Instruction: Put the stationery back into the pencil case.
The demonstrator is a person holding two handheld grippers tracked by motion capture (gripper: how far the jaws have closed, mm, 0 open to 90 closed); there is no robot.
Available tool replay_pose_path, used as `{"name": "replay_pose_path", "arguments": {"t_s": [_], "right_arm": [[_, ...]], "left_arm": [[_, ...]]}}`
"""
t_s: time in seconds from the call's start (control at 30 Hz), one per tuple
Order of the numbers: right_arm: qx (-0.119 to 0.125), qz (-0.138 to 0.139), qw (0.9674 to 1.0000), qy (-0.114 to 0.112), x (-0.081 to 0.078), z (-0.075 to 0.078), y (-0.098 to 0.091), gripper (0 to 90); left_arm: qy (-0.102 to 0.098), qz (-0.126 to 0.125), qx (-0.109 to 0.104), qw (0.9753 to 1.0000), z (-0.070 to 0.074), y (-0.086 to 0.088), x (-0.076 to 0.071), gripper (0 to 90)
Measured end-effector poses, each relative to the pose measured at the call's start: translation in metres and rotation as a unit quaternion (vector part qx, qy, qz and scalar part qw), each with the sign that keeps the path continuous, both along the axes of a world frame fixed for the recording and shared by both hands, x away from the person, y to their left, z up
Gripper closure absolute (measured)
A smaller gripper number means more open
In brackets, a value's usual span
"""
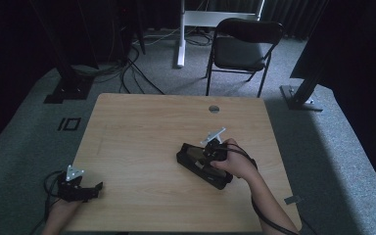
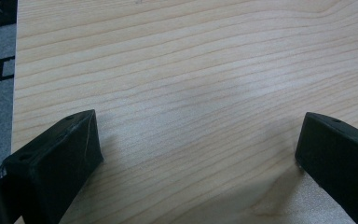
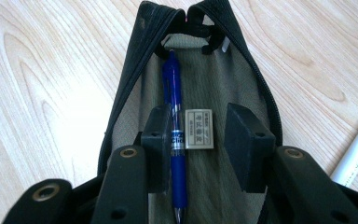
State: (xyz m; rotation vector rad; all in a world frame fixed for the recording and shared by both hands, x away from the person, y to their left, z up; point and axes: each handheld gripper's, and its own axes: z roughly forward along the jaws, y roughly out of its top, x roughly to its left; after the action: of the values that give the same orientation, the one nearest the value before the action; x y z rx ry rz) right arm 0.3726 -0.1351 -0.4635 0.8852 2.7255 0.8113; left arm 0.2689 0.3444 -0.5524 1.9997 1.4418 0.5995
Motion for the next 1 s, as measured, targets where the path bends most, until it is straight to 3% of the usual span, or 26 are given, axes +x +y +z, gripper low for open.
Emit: {"name": "replay_pose_path", "arguments": {"t_s": [0.33,0.53,0.63,1.0], "right_arm": [[0.010,0.004,0.9999,-0.011,-0.005,0.010,-0.006,62.5],[0.034,-0.002,0.9991,-0.024,-0.006,0.020,-0.012,62.9],[0.056,-0.015,0.9975,-0.041,-0.005,0.027,-0.017,63.0],[0.088,-0.055,0.9917,-0.077,0.001,0.027,-0.027,63.1]], "left_arm": [[0.000,0.000,0.000,1.0000,0.000,0.000,0.000,0.3],[0.000,0.000,0.000,1.0000,0.000,0.000,0.000,0.3],[0.000,0.000,0.000,1.0000,0.000,0.000,0.000,0.3],[0.000,0.000,0.000,1.0000,0.000,0.000,0.000,0.3]]}}
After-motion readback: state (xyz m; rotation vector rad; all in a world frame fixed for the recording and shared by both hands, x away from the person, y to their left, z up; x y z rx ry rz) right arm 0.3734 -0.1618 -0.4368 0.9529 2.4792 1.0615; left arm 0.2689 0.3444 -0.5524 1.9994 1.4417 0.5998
